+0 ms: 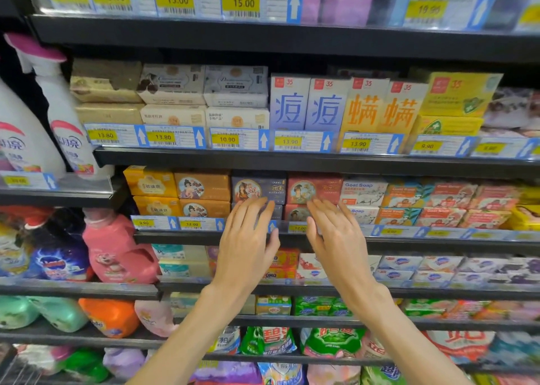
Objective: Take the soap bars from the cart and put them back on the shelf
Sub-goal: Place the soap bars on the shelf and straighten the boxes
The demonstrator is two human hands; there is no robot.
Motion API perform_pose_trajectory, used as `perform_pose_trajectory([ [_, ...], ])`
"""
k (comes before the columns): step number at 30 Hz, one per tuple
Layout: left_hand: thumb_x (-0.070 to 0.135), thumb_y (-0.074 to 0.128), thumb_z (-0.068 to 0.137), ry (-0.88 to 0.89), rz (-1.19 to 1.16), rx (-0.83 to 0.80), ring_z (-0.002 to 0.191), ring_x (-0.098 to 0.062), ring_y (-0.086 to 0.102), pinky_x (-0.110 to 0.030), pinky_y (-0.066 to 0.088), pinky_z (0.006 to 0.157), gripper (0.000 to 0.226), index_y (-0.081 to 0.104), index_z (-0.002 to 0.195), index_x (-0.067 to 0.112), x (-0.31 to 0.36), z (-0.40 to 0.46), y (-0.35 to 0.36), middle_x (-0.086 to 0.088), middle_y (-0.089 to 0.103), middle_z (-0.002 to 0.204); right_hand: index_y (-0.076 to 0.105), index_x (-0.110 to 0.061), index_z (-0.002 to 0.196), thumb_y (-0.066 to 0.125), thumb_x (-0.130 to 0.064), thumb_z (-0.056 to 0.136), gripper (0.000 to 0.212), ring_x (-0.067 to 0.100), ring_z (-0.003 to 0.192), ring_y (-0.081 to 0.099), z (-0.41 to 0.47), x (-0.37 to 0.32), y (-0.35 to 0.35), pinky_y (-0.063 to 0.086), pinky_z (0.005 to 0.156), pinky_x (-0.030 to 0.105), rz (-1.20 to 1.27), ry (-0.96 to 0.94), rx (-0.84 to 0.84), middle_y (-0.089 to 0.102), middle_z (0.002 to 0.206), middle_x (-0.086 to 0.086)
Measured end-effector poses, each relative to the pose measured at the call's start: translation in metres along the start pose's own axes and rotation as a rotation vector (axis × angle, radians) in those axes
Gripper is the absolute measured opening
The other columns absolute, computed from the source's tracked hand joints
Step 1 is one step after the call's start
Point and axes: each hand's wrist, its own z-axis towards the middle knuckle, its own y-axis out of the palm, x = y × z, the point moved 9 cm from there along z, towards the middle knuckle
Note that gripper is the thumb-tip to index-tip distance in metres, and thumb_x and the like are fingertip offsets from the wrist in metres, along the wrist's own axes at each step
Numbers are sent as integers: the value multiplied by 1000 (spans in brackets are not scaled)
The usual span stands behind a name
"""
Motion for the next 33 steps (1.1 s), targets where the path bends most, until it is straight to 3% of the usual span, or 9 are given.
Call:
perform_pose_trajectory([
  [6,38,52,99,-48,64,-51,143,-26,35,-41,36,116,52,51,143,10,-6,9,15,-6,47,147,63,-14,133,37,-29,101,44,14,132,54,7,0,11,34,118,39,-44,13,-24,61,139,4],
  [25,48,51,96,-89,137,-76,142,-31,33,-49,31,118,64,43,150,15,-4,0,24,-14,42,149,60,-14,137,34,-30,104,45,14,138,48,0,-6,23,33,118,39,-64,-24,-30,58,143,3],
  [30,30,55,97,-106,17,112,129,-26,44,-41,39,108,45,56,137,12,-23,1,-10,-7,52,134,65,-11,129,57,-21,100,32,22,131,53,5,-17,-8,40,111,40,94,-81,148,62,136,4],
  [33,21,59,96,-136,15,223,127,-28,45,-39,38,108,41,57,135,11,-44,9,-33,-7,52,131,63,-9,129,56,-24,99,33,25,134,48,22,-33,-18,36,114,42,108,-122,171,60,137,8],
])
